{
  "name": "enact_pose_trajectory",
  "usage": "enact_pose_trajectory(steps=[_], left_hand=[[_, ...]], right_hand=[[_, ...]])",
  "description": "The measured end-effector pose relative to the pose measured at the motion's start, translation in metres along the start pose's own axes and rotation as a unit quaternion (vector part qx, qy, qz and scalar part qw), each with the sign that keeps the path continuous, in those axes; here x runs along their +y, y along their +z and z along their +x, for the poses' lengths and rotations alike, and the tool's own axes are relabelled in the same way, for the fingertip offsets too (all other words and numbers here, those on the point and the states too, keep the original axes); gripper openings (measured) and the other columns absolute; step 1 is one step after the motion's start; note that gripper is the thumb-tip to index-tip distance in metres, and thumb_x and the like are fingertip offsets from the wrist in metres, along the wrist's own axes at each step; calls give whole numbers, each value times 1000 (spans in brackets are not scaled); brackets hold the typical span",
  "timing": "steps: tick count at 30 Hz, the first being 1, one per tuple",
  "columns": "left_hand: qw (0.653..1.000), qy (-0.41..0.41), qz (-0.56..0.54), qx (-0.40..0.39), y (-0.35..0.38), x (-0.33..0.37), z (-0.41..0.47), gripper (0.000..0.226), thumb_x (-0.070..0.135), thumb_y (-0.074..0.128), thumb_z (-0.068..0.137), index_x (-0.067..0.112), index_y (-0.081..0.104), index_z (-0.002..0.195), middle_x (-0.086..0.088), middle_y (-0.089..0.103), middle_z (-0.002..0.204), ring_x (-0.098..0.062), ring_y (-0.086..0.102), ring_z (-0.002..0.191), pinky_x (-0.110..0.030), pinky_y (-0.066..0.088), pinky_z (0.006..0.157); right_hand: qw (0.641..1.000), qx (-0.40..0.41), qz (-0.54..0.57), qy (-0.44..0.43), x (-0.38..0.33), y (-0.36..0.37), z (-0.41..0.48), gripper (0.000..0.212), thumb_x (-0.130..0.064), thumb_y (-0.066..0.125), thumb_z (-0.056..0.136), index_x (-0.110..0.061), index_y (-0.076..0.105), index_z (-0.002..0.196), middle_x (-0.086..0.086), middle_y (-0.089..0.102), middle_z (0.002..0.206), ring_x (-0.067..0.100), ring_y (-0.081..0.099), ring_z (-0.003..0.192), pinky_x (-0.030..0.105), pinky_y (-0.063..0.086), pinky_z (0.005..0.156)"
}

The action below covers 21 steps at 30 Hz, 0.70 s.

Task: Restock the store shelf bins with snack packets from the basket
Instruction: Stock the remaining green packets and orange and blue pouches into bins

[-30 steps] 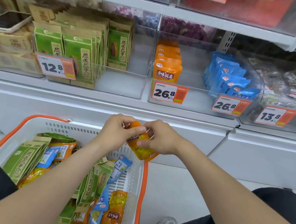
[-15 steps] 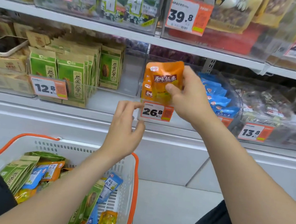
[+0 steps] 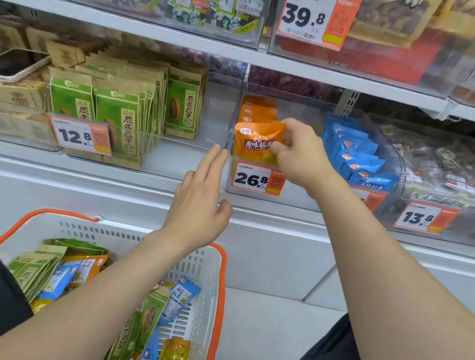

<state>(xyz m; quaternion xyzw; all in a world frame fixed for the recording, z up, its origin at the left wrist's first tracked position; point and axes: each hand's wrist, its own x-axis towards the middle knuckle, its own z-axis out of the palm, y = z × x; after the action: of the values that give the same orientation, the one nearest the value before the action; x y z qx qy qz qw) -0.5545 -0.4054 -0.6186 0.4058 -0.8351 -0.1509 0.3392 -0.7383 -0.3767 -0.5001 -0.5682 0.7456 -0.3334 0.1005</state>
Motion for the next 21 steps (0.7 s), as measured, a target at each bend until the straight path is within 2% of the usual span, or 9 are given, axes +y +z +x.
enact_pose_trajectory(steps=[2, 4, 7, 8, 10, 12, 14, 17, 21], left_hand=[[1000, 5, -16, 2, 3, 0, 0, 88, 16, 61, 92, 19, 14, 167, 7, 3, 174, -28, 44, 140, -45, 49, 104], [1000, 0, -23, 4, 5, 2, 0, 88, 14, 61, 92, 19, 15, 166, 9, 2, 173, -25, 55, 127, -41, 55, 87], [1000, -6, -21, 6, 6, 3, 0, 87, 14, 61, 92, 19, 17, 166, 10, 3, 173, -26, 62, 113, -42, 57, 77], [1000, -6, -21, 4, 5, 3, 0, 87, 14, 61, 92, 20, 16, 166, 11, 3, 172, -26, 63, 108, -42, 57, 76], [1000, -3, -20, -3, 4, 2, 0, 87, 14, 61, 92, 21, 16, 166, 13, 2, 172, -24, 65, 95, -38, 53, 70], [1000, -4, -18, -10, 4, 1, 0, 87, 14, 61, 93, 21, 15, 166, 15, 1, 172, -20, 61, 79, -32, 46, 65], [1000, -11, -16, -17, 4, 2, -1, 88, 15, 61, 93, 22, 13, 167, 16, -1, 172, -18, 57, 71, -31, 43, 64], [999, -11, -16, -27, 3, 2, -2, 91, 14, 60, 92, 24, 9, 167, 18, -6, 172, -19, 58, 68, -35, 48, 63], [999, -6, -13, -39, 2, 0, -6, 96, 13, 62, 91, 25, 6, 168, 20, -13, 172, -16, 58, 64, -35, 48, 63]], right_hand=[[999, -9, -25, 25, -3, 7, 1, 22, -9, 52, 102, -17, 69, 115, 6, 70, 108, 29, 65, 101, 42, 57, 90], [997, -19, -48, 54, -2, 14, 3, 21, -6, 50, 100, -13, 69, 106, 12, 70, 105, 33, 64, 98, 40, 57, 83], [993, -16, -68, 99, 0, 17, 8, 18, -6, 47, 98, -12, 55, 82, 11, 62, 90, 30, 57, 81, 32, 46, 65], [991, -15, -73, 115, 0, 17, 9, 21, -7, 47, 97, -13, 49, 77, 9, 58, 86, 31, 54, 80, 32, 45, 68], [984, -18, -97, 147, 0, 16, 9, 16, -13, 48, 97, -14, 48, 80, 7, 54, 89, 33, 52, 89, 45, 46, 94], [977, -29, -126, 172, -1, 15, 7, 12, -18, 48, 97, -15, 49, 85, 7, 53, 97, 33, 49, 95, 55, 32, 111], [973, -39, -135, 184, -2, 13, 6, 16, -20, 47, 97, -17, 48, 81, 6, 55, 100, 32, 48, 97, 58, 26, 114], [975, -53, -115, 182, -4, 10, 2, 18, -22, 43, 97, -18, 50, 81, 4, 57, 96, 31, 47, 99, 59, 24, 115], [982, -74, -66, 162, -1, 10, -1, 22, -25, 39, 95, -15, 55, 83, 6, 60, 90, 34, 56, 100, 54, 37, 101]])
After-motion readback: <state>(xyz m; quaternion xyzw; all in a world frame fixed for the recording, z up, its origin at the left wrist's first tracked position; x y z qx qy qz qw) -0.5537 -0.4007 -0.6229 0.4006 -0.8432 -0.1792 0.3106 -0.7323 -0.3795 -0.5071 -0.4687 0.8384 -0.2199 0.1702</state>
